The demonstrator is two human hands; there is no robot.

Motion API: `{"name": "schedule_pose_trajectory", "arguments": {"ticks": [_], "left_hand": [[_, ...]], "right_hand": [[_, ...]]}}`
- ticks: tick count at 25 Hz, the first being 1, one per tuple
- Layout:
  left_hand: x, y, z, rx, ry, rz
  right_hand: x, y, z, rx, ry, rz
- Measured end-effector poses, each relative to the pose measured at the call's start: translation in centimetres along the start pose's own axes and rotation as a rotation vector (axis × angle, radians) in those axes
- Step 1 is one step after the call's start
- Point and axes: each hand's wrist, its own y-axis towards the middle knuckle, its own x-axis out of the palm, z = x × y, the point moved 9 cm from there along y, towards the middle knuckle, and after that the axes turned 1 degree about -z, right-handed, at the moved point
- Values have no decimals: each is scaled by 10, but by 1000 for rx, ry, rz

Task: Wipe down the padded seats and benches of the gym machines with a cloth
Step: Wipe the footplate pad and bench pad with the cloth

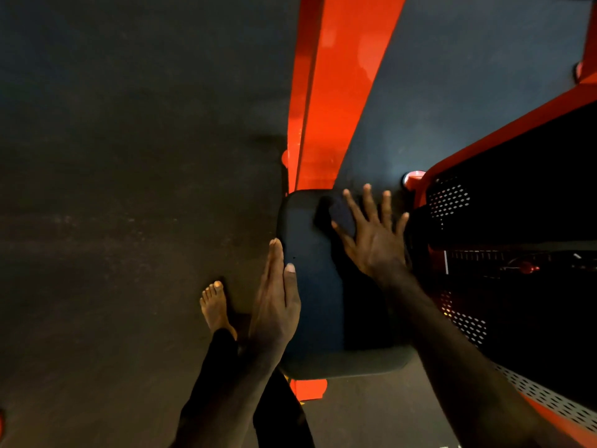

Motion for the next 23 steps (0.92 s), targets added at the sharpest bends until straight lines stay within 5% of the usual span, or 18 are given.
{"name": "schedule_pose_trajectory", "arguments": {"ticks": [3, 8, 10, 13, 16, 19, 23], "left_hand": [[3, 2, -2, -3, -26, -13], [-5, 0, 7, -24, -9, -3], [-13, -2, 12, 25, 57, 73], [5, 3, 0, -32, -64, -61], [5, 1, -2, -29, -117, -86], [-11, 1, 13, 55, -7, 35], [-9, 2, 4, 62, -21, 109]], "right_hand": [[-3, 51, -31, 142, 37, -30], [4, 13, -68, -383, -87, -10], [1, 25, -35, -197, -99, -23], [-3, 64, -46, 82, -23, -79], [4, 48, -119, -244, -77, -32], [8, 1, -104, -455, -110, -8], [1, 32, -52, -23, -50, 30]]}}
